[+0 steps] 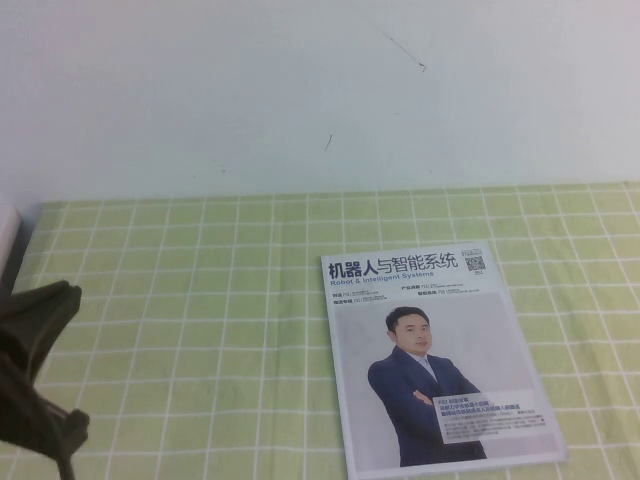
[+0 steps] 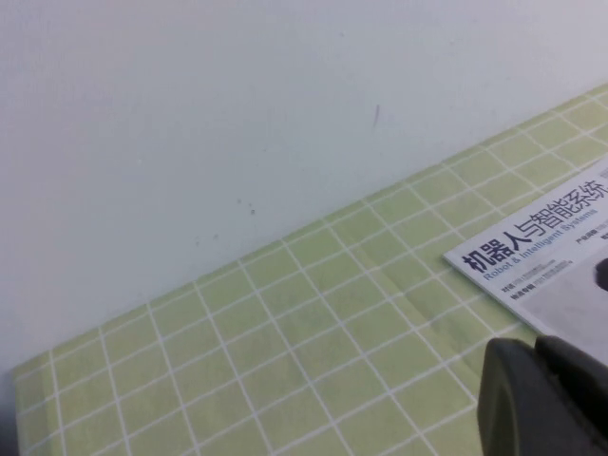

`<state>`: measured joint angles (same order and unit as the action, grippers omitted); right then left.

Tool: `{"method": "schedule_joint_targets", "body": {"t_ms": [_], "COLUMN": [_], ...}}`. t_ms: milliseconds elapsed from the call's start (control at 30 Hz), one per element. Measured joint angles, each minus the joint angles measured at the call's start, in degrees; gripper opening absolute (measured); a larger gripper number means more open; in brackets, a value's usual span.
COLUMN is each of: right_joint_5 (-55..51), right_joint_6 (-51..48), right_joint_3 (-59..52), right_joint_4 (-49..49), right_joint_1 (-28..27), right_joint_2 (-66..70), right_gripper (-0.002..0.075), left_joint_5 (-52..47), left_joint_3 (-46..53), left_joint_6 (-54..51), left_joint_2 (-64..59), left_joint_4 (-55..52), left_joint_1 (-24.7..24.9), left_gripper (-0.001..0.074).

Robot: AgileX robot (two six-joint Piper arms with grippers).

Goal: Close book
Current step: 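Close the open booklet and leave it lying on the table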

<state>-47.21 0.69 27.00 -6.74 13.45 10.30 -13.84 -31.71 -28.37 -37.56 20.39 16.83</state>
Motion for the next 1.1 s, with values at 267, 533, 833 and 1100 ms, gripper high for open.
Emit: {"method": "schedule_joint_targets", "body": {"t_ms": [267,533,833,1100], "right_joint_5": [0.39,0.7,0.7,0.7], "right_joint_6": [-0.22,-0.25,-0.25,-0.25], "right_joint_3": [-3.04,-3.04,-3.04,-3.04], "right_joint_4": [4.95,5.37,5.47,5.58], "right_joint_1": [0.0,0.0,0.0,0.0], "right_joint_2": [-4.04,-4.04,-4.04,-4.04], "right_gripper": [-0.0003,-0.0003,-0.0003,-0.0003], "left_joint_5": [0.14,-0.08,-0.23,-0.84], "left_joint_3": [3.87,3.87,3.87,5.3], "left_joint_6": [-0.4,-0.48,-0.48,-0.82], "left_joint_2": [5.53,5.51,5.52,11.13], "left_joint_4": [0.0,1.07,4.19,-3.34], "left_joint_1": [2.64,2.64,2.64,0.54], "left_gripper": [-0.0004,-0.0004,-0.0004,-0.0004]}}
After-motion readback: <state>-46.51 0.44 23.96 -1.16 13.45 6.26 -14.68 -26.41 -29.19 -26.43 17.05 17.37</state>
